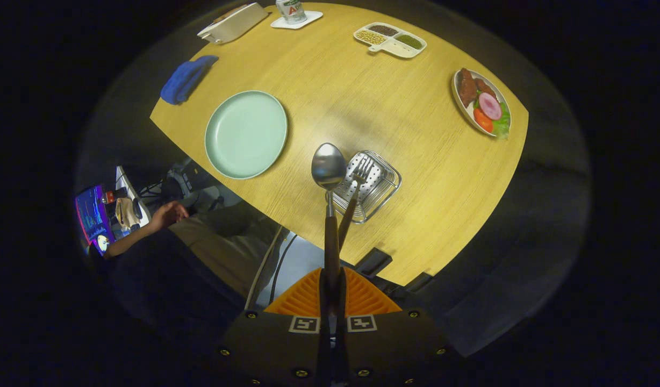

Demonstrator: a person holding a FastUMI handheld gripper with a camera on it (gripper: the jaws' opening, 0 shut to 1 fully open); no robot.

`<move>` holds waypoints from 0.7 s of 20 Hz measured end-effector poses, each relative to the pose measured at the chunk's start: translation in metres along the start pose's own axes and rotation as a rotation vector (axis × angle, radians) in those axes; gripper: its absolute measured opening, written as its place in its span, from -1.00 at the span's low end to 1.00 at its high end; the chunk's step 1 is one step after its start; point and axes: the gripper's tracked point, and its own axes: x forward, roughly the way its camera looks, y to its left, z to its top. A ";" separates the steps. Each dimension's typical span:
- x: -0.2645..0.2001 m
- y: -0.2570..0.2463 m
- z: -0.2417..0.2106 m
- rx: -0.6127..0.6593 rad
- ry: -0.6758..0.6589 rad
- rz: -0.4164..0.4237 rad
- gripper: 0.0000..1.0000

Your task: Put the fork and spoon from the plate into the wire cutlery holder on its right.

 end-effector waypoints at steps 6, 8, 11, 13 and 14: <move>0.006 -0.026 -0.017 0.031 0.068 0.000 -0.92; 0.012 -0.031 -0.014 0.049 0.089 0.003 -0.92; 0.021 -0.035 -0.011 0.056 0.119 0.005 -0.92; 0.026 -0.037 -0.007 0.063 0.134 0.011 -0.92; 0.028 -0.038 -0.004 0.060 0.140 0.008 -0.92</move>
